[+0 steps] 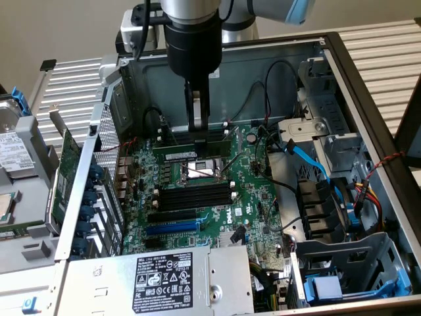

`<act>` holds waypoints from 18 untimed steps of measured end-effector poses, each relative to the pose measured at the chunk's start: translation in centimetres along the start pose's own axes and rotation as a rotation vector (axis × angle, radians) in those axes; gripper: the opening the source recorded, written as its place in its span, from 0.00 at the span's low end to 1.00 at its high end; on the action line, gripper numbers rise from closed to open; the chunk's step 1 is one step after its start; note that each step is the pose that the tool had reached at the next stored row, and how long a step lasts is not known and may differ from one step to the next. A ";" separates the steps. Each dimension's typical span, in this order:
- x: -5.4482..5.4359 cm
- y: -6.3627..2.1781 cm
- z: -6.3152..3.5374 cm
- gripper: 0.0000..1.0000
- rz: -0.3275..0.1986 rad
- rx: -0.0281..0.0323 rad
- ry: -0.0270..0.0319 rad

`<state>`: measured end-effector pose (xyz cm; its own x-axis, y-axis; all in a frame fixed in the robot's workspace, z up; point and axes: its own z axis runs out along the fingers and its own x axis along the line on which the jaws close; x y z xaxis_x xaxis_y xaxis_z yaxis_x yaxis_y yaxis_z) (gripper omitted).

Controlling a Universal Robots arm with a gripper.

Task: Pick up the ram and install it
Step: 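Insert the ram into the slot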

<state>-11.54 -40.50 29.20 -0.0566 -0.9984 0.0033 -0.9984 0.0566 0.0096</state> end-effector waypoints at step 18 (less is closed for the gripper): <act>0.5 0.02 1.78 0.13 0.000 -0.0108 -0.0005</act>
<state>-11.61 -40.98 27.41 -0.0567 -0.9984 0.0028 -0.9982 0.0568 0.0204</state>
